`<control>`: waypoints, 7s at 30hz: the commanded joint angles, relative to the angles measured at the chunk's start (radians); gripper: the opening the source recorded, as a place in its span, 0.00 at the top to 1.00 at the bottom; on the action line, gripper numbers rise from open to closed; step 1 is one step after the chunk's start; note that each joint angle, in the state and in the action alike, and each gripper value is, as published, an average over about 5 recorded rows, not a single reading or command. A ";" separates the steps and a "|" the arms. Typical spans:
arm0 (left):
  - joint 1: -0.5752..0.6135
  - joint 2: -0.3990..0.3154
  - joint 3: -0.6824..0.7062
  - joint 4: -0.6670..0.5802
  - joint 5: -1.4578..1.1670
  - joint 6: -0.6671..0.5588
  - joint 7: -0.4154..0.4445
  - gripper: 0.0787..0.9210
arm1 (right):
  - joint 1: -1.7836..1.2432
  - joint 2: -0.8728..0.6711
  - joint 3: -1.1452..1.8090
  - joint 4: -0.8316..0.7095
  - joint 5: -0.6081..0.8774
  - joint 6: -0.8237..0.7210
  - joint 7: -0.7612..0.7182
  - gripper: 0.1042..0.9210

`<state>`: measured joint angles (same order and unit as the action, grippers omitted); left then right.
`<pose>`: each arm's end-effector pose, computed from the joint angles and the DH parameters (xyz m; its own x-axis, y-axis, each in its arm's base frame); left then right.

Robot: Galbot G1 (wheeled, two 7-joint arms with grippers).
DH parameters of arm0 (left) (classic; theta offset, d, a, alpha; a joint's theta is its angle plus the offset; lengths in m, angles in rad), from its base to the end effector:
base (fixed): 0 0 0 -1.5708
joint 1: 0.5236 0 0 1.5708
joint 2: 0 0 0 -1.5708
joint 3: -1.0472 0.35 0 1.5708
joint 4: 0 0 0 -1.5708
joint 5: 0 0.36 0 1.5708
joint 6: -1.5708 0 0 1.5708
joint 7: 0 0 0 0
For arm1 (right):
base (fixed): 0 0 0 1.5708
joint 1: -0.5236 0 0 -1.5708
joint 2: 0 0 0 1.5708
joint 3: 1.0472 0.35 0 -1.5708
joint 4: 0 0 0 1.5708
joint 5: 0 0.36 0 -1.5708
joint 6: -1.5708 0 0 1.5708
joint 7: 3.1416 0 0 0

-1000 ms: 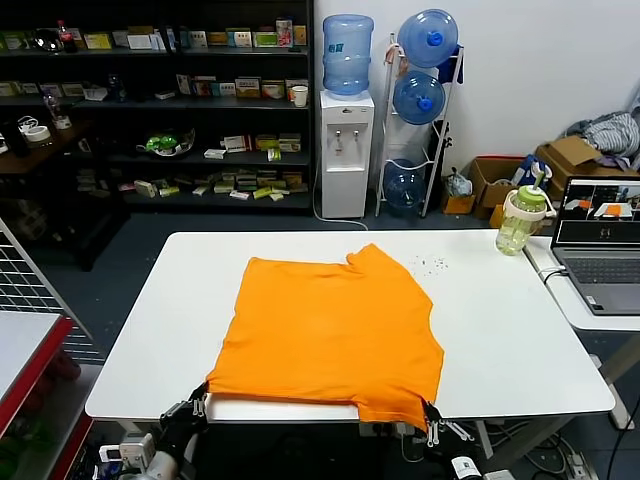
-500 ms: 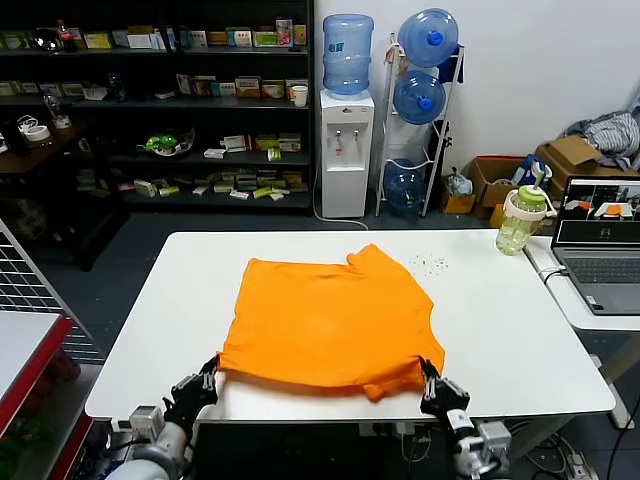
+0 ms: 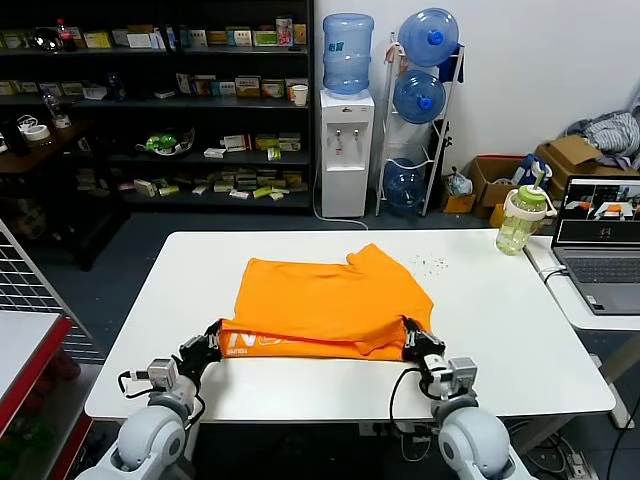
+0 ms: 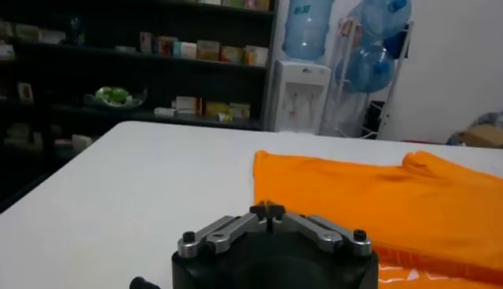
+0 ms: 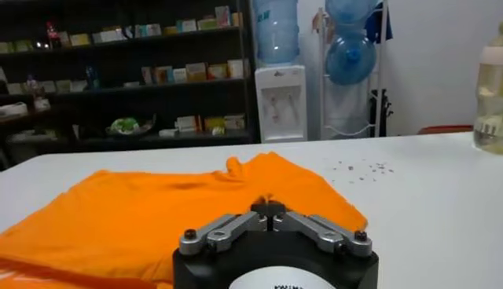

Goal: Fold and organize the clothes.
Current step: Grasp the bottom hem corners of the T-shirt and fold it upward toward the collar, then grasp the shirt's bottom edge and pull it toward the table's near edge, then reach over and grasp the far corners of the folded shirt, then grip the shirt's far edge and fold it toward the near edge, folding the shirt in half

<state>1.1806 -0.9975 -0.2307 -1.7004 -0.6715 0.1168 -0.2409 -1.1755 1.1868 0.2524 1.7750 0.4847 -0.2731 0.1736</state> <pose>0.2974 0.0780 -0.3536 -0.9451 0.0859 0.3154 0.0601 0.9940 -0.0909 0.2995 -0.0162 -0.3333 -0.9311 -0.1769 0.3191 -0.1523 0.9832 0.1006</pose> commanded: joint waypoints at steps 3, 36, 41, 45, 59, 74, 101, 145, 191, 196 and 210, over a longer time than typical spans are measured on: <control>-0.052 -0.006 0.023 0.043 -0.002 0.038 0.017 0.93 | 0.084 -0.003 -0.035 -0.064 0.013 -0.030 -0.023 0.82; 0.057 -0.029 -0.009 0.013 -0.091 0.100 -0.023 0.12 | -0.094 -0.108 0.113 -0.053 0.139 -0.138 -0.118 0.12; 0.054 -0.030 -0.003 0.014 -0.089 0.096 -0.023 0.13 | -0.091 -0.108 0.109 -0.054 0.145 -0.142 -0.106 0.21; 0.056 -0.031 0.001 0.007 -0.087 0.095 -0.028 0.22 | -0.097 -0.110 0.111 -0.048 0.146 -0.141 -0.101 0.35; 0.078 -0.022 0.001 -0.059 -0.088 0.095 -0.055 0.71 | -0.118 -0.117 0.123 -0.020 0.155 -0.123 -0.092 0.84; 0.200 0.069 -0.052 -0.267 -0.141 0.098 -0.108 0.99 | -0.271 -0.184 0.211 0.185 0.233 -0.112 -0.052 0.98; 0.447 0.133 -0.105 -0.426 -0.168 0.152 -0.170 0.78 | -0.554 -0.240 0.303 0.306 0.181 -0.102 -0.038 0.72; -0.591 -0.122 0.269 0.601 -0.163 0.154 0.113 0.12 | 0.667 0.125 -0.167 -0.807 0.095 -0.162 -0.130 0.12; -0.527 -0.052 0.271 0.372 -0.236 0.242 0.027 0.98 | 0.582 0.040 -0.162 -0.548 0.210 -0.189 -0.090 0.98; -0.424 0.032 0.239 0.205 -0.285 0.250 -0.011 0.98 | 0.493 -0.040 -0.153 -0.371 0.288 -0.242 -0.028 0.98; -0.189 0.164 0.153 -0.134 -0.360 0.259 -0.073 0.98 | 0.212 -0.273 -0.081 0.025 0.459 -0.323 0.092 0.98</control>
<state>0.8232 -0.9256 -0.0332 -1.5688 -0.9906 0.3748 -0.2788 -0.7862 1.0548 0.1359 1.5225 0.8371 -0.5589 0.1965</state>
